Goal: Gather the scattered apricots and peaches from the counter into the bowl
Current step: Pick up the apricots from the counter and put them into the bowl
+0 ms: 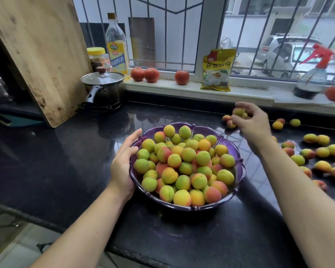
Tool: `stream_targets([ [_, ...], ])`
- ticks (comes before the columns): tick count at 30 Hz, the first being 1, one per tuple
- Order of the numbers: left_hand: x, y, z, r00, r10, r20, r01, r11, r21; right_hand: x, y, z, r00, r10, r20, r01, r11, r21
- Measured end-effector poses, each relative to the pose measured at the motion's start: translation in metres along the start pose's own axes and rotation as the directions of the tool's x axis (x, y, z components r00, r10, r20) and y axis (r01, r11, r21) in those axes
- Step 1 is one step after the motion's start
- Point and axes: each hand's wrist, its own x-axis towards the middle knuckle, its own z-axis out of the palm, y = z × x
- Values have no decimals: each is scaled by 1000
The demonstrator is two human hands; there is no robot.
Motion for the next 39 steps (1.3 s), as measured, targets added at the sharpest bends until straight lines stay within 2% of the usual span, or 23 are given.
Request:
stream_targets([
  [2, -3, 1, 2, 999, 13, 31, -13, 1000, 16, -11, -38, -13, 998, 43, 54, -51, 984, 173],
  [4, -6, 1, 6, 997, 54, 49, -57, 996, 63, -20, -71, -21, 983, 26, 181, -60, 981, 183],
  [6, -8, 0, 8, 996, 64, 64, -69, 994, 84, -31, -98, -19, 935, 40, 352, -85, 990, 113],
  [8, -7, -3, 8, 995, 60, 85, -66, 996, 64, -44, -114, -7, 858, 77, 508, -75, 997, -25],
  [11, -2, -3, 8, 999, 21, 36, -20, 999, -29, -59, -117, 19, 778, 57, 626, 96, 973, -208],
  [14, 3, -4, 6, 1000, 5, -27, -7, 998, -63, -65, -111, 40, 781, 2, 624, 217, 936, -276],
  [19, 5, -2, 7, 1000, 13, -22, -13, 1000, 22, -59, -98, 61, 817, -32, 576, 350, 822, -450],
  [24, 10, -7, 3, 999, 25, -22, -24, 999, 22, -51, -102, 88, 779, -45, 626, 500, 647, -575],
  [30, 10, -5, 3, 999, 18, -27, -16, 999, 50, -50, -98, 101, 762, 9, 647, 535, 554, -638],
  [34, 9, -4, 3, 1000, 20, -25, -18, 998, 56, -52, -98, 102, 778, -16, 629, 551, 498, -669],
  [39, 10, -5, 2, 1000, 25, -16, -24, 998, 51, -56, -99, 103, 793, -43, 608, 539, 513, -668],
])
